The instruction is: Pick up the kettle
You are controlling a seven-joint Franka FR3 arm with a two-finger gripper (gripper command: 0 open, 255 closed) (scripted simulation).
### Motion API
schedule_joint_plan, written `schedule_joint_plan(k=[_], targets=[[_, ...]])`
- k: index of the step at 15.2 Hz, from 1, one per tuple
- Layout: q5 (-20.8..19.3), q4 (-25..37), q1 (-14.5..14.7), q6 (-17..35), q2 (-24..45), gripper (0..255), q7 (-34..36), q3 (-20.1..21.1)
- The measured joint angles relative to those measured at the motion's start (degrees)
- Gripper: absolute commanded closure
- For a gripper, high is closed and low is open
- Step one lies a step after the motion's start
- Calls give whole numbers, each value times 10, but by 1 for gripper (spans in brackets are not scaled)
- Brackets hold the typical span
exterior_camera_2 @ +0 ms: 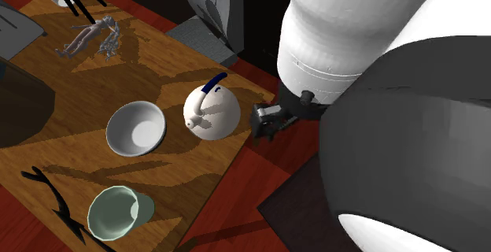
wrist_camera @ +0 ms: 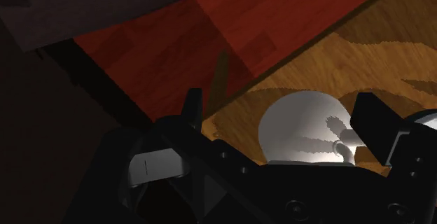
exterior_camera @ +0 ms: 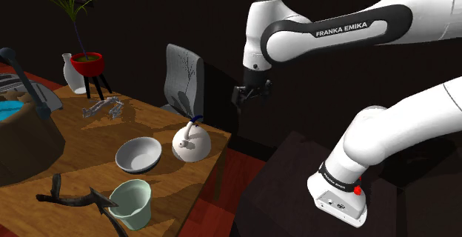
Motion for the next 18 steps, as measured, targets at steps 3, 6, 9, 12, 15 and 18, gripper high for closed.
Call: schedule_joint_plan(k=[3, 6, 9, 12, 15, 18], targets=[[-1, 8, -18, 59, 52, 0, 77, 37], [-21, 38, -42, 114, 126, 0, 167, 80], [-61, 71, -65, 161, 199, 0, 262, 113], [-120, 111, -82, 196, 276, 0, 366, 134], [-198, 159, -81, 222, 362, 0, 480, 137], [-264, 217, -64, 227, 434, 0, 576, 116]])
